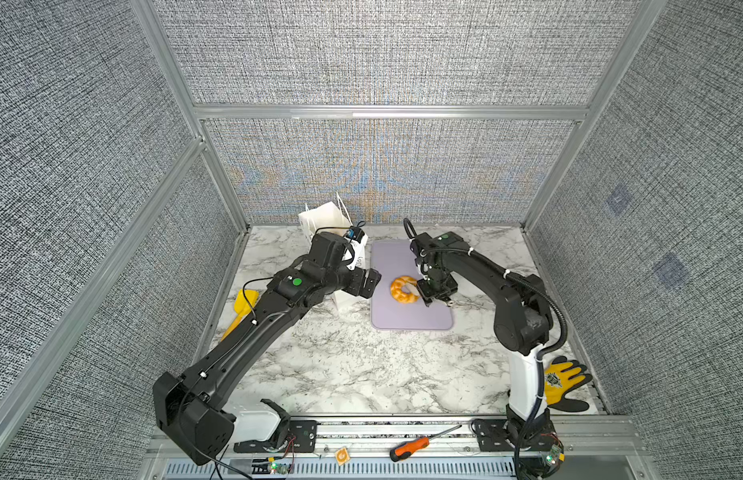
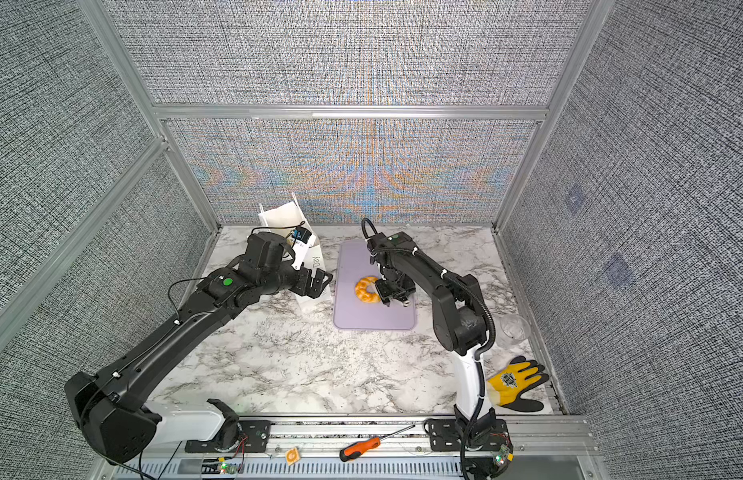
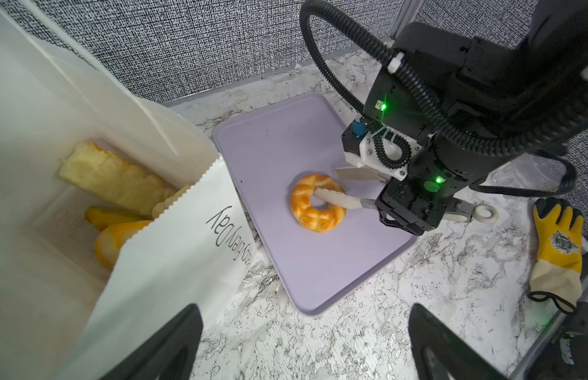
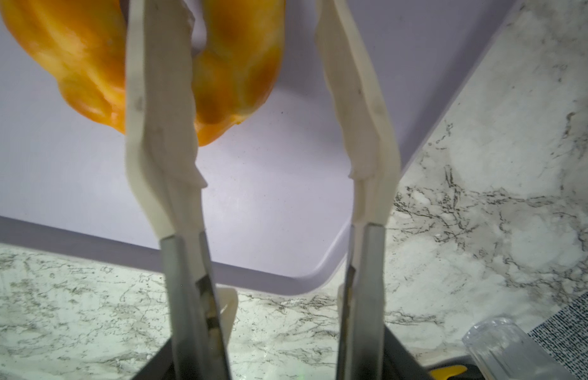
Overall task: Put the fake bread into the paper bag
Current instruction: 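Lower the tongs around the ring bun on the tray with right gripper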
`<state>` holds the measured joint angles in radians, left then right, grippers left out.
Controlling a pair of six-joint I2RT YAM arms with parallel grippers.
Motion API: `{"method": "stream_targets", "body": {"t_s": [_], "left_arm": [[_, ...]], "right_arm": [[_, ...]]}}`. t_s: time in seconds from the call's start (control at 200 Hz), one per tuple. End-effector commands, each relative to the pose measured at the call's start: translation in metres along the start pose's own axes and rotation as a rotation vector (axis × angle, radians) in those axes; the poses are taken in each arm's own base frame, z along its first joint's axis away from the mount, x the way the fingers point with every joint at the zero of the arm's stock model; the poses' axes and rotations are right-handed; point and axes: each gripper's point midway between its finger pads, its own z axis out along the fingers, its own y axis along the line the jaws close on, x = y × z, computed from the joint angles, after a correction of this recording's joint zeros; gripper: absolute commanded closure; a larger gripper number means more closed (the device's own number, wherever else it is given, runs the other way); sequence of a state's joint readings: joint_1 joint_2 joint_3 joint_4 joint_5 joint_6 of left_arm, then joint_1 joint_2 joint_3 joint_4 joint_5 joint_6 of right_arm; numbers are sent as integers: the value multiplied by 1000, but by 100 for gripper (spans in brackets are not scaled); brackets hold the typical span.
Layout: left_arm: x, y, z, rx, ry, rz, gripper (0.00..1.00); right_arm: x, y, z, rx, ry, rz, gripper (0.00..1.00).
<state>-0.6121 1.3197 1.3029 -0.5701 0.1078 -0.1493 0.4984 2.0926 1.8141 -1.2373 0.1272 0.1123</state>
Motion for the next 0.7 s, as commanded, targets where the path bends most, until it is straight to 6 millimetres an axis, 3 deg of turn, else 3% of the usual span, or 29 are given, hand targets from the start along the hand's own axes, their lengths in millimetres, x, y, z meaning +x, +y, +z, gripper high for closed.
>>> {"method": "stream_targets", "body": {"t_s": [0.0,0.45,0.695], "left_arm": [[-3,-1,1,7,-10,13,1],[2,-2,4,12,10,14,1],[0,0,2,0,1,18,1]], "right_arm": [[6,-5,-1,31,40,-28,39],[1,-9,2,62,96,-85,42],[3,-7,4,55,117,-104,53]]}}
